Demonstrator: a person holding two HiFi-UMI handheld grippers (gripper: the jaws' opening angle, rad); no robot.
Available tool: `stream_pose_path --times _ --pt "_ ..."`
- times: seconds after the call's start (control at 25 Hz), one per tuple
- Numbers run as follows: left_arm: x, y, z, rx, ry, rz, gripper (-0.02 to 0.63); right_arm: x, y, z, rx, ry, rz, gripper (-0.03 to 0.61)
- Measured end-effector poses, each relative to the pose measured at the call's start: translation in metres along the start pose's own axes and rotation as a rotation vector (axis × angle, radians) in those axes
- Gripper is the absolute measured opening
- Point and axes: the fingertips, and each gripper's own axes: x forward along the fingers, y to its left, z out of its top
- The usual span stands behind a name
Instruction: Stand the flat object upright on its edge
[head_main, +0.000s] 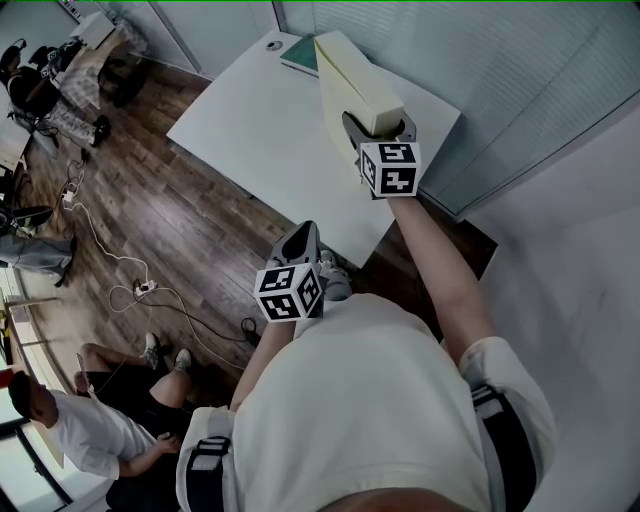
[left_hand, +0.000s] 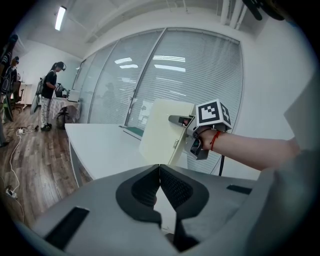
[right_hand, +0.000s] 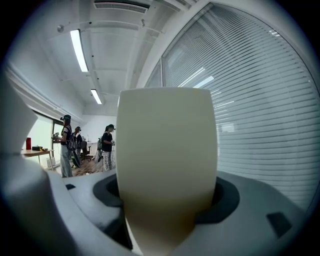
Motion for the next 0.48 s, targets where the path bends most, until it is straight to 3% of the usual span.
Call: stream_pose_path --times 0.48 --pt "-0.017 -0.006 -0.002 0.009 -0.005 -0.014 0.021 -0.042 -0.003 -0.014 0.058 0.015 -0.028 0.374"
